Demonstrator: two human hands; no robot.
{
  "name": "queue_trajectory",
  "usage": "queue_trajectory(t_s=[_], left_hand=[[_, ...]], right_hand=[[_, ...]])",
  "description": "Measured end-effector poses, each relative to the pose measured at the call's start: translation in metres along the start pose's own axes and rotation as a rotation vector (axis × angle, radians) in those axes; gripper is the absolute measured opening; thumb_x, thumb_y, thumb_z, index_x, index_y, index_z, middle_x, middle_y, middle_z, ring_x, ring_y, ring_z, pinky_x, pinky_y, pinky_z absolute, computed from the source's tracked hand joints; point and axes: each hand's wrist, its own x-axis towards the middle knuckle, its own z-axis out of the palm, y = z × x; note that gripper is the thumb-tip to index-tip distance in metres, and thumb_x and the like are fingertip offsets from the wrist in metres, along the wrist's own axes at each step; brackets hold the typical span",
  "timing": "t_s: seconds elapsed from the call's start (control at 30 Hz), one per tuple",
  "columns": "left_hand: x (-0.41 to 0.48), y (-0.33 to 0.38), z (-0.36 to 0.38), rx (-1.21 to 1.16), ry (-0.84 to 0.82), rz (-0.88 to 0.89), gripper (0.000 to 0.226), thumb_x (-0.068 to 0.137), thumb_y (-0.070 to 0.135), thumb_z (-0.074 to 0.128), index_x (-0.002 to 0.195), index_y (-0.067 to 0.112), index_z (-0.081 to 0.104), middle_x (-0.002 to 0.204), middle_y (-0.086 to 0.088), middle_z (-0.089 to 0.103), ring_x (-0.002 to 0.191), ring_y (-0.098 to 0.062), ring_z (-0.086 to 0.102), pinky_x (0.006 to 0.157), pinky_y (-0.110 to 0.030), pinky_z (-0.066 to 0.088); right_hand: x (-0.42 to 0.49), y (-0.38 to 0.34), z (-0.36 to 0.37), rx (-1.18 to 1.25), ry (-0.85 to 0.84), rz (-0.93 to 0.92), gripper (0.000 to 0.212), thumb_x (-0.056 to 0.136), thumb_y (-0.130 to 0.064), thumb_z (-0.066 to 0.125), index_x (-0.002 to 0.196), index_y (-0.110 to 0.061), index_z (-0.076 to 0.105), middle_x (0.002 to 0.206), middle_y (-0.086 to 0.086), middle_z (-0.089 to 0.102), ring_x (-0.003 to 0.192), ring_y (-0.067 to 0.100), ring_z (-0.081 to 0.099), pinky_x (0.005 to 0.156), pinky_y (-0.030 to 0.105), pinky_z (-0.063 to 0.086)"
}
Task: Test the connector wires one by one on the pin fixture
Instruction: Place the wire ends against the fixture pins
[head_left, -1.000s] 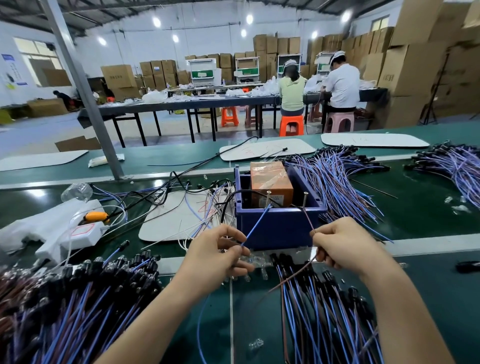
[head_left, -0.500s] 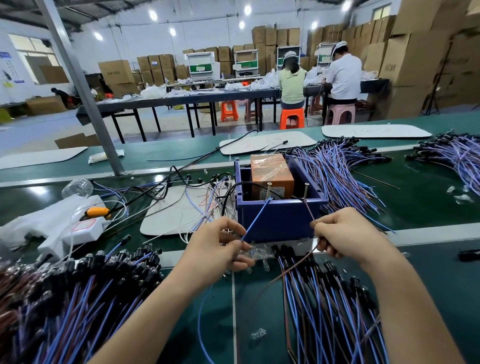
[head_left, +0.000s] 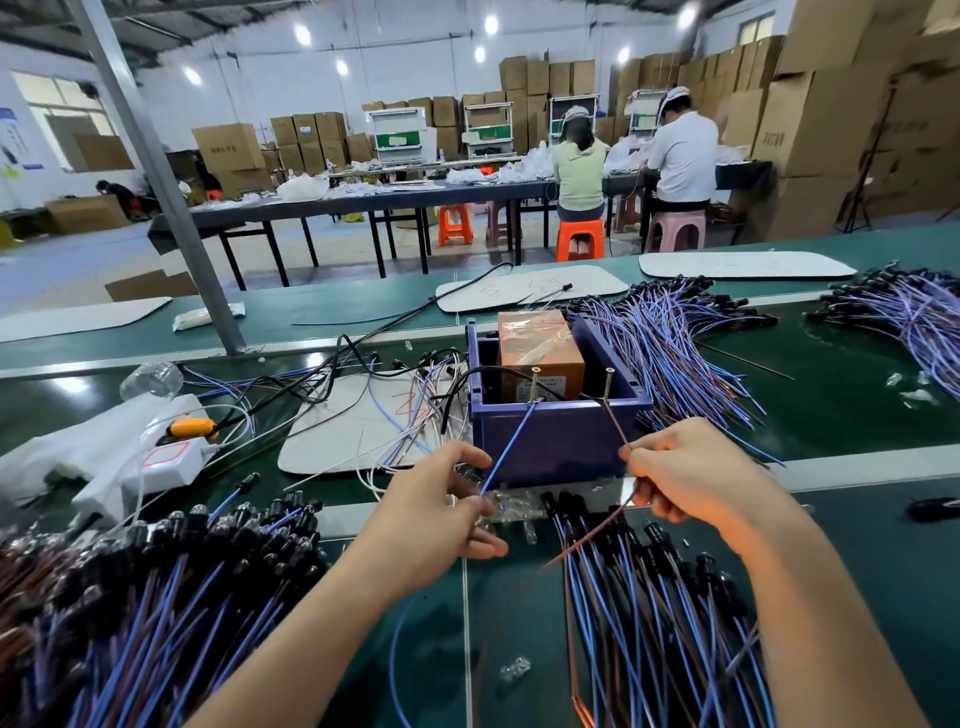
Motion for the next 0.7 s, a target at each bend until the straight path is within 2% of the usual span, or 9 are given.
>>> queue_trajectory(t_s=[0.23, 0.43, 0.7], left_hand=[[-0.0004, -0.0004, 0.0011, 0.008, 0.009, -0.008, 0.035, 0.093, -0.011, 0.044, 0.114, 0.016, 0.053, 0.089, -0.014, 0.057, 0.061, -0.029, 0.071, 0.052, -0.020, 0.053], [0.0017, -0.0025, -0.0003, 0.011, 0.023, -0.003, 0.035, 0.093, -0.009, 0.046, 0.113, 0.018, 0.054, 0.093, -0.016, 0.057, 0.063, -0.029, 0.072, 0.054, -0.021, 0.054], [0.0015, -0.0021, 0.0012, 0.005, 0.046, -0.012, 0.033, 0.094, -0.009, 0.046, 0.110, 0.018, 0.054, 0.091, -0.014, 0.057, 0.061, -0.027, 0.071, 0.055, -0.022, 0.055]], right_hand=[[-0.0014, -0.0027, 0.0005, 0.012, -0.012, 0.002, 0.024, 0.094, -0.003, 0.049, 0.080, -0.018, 0.063, 0.053, 0.009, 0.061, 0.036, 0.010, 0.045, 0.037, 0.019, 0.037], [-0.0013, -0.0014, -0.0003, 0.012, -0.009, 0.003, 0.028, 0.093, -0.002, 0.049, 0.077, -0.020, 0.062, 0.052, 0.008, 0.061, 0.036, 0.010, 0.046, 0.037, 0.019, 0.038], [-0.0006, -0.0006, -0.0010, 0.005, 0.004, 0.000, 0.023, 0.092, -0.003, 0.049, 0.082, -0.011, 0.068, 0.049, 0.006, 0.061, 0.035, 0.010, 0.046, 0.037, 0.018, 0.038]])
